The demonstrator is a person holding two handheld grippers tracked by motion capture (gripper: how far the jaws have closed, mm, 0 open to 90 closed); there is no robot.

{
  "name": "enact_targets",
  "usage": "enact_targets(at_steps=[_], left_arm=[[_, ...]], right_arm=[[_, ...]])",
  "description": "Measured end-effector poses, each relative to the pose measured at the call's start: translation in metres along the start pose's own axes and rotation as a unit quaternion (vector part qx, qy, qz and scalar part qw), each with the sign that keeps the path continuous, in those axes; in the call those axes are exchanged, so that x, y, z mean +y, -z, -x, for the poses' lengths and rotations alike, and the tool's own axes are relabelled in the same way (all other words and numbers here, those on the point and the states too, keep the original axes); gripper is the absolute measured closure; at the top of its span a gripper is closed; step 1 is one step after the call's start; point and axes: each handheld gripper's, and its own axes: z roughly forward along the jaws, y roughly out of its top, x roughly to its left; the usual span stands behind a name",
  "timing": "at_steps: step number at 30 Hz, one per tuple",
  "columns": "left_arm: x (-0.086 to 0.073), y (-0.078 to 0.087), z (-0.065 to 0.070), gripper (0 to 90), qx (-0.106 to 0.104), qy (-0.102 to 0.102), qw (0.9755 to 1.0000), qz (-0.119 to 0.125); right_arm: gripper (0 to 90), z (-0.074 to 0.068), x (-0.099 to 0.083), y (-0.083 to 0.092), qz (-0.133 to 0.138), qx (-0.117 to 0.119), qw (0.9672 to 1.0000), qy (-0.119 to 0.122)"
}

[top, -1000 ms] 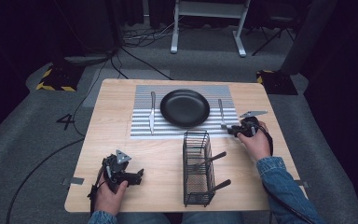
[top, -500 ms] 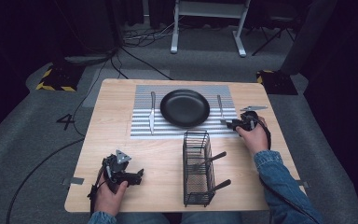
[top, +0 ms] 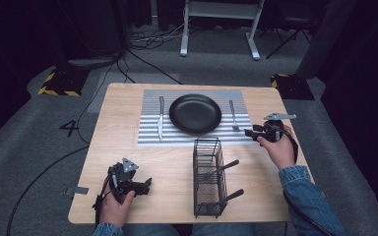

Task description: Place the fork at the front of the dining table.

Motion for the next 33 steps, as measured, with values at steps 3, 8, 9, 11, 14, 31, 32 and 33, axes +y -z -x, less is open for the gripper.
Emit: enact_targets(at_steps=[3,8,9,11,14,31,32,33], left_arm=[[0.000,0.000,0.000,0.1,0.000,0.000,1.0000,0.000],[0.000,0.000,0.000,0.1,0.000,0.000,1.0000,0.000],[0.000,0.000,0.000,0.1,0.000,0.000,1.0000,0.000],[0.000,0.000,0.000,0.1,0.000,0.000,1.0000,0.000],[0.000,0.000,0.000,0.1,0.000,0.000,1.0000,0.000],[0.001,-0.001,0.000,0.1,-0.001,-0.001,1.0000,0.003],[0.001,-0.001,0.000,0.1,-0.001,-0.001,1.0000,0.003],[0.001,-0.001,0.000,0.1,-0.001,0.000,1.0000,0.004]], right_arm=[[44.5,-0.006,-0.004,0.016,-0.002,0.006,1.0000,0.008],[43.5,-0.012,-0.009,0.035,-0.005,0.011,0.9998,0.015],[43.2,-0.014,-0.010,0.040,-0.002,0.012,0.9999,0.010],[42.4,-0.015,-0.013,0.047,-0.002,0.017,0.9998,0.004],[41.7,-0.018,-0.019,0.055,-0.004,0.021,0.9998,0.004],[41.2,-0.025,-0.083,0.079,0.001,0.020,0.9998,-0.006],[41.2,-0.025,-0.083,0.079,0.001,0.020,0.9998,-0.006],[41.1,-0.025,-0.087,0.078,0.000,0.017,0.9998,-0.008]])
